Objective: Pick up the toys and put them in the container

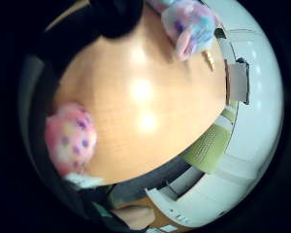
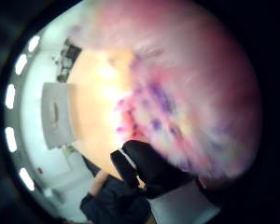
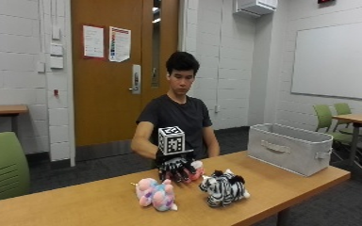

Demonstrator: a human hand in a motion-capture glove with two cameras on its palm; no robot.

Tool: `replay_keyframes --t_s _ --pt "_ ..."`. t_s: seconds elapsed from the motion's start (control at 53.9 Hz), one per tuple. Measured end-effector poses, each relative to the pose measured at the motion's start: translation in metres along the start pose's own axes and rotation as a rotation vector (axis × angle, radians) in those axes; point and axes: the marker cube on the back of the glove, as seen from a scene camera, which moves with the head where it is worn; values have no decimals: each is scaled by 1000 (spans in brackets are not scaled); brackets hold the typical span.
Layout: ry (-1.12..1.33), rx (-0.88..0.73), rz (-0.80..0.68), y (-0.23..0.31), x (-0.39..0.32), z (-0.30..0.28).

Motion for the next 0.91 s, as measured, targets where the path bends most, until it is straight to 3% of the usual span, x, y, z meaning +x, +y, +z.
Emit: replay_keyframes --t_s 0.501,0.705,0.909 --pt "-136 -57 -17 12 -7 1" --pt "14 92 5 13 -13 -24" --pt "85 106 16 -4 -17 -75"
